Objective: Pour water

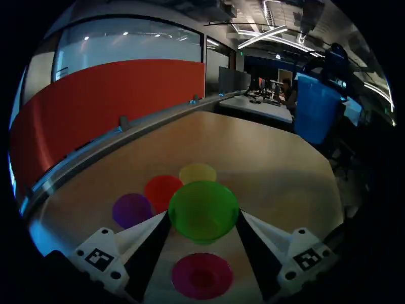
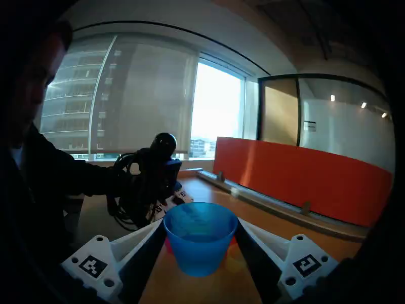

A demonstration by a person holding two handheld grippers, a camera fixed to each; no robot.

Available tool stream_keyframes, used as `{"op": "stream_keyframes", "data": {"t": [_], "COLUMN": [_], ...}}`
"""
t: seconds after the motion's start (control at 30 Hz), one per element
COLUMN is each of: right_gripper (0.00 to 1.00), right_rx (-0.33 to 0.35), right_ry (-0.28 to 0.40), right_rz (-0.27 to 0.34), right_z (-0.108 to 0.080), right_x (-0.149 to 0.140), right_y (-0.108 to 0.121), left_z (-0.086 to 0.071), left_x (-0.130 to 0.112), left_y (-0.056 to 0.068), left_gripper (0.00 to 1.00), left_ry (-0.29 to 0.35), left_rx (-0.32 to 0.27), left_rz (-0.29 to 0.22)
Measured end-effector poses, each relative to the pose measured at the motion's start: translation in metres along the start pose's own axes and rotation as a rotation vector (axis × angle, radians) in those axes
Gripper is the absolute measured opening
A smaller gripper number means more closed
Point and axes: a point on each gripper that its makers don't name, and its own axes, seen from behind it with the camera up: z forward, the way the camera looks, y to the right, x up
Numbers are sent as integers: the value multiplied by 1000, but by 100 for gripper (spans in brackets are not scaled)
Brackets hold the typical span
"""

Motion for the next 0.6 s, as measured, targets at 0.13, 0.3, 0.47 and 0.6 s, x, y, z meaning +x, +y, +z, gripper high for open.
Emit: {"op": "stream_keyframes", "data": {"t": [0.13,0.3,0.47,0.6], "right_gripper": [92,92,92,92], "right_rx": [-1,-2,-5,-5], "right_ry": [-1,2,5,6], "right_rz": [-1,-2,-4,-6], "right_z": [0,-1,-2,-3], "right_x": [1,3,5,7], "right_y": [-1,-2,-3,-4], "left_z": [-11,-25,-43,-57], "left_x": [13,26,39,48], "left_y": [1,1,-1,0], "left_gripper": [87,87,87,87], "left_ry": [41,88,137,174], "left_rx": [5,12,22,22], "left_rz": [-4,1,8,-1]}}
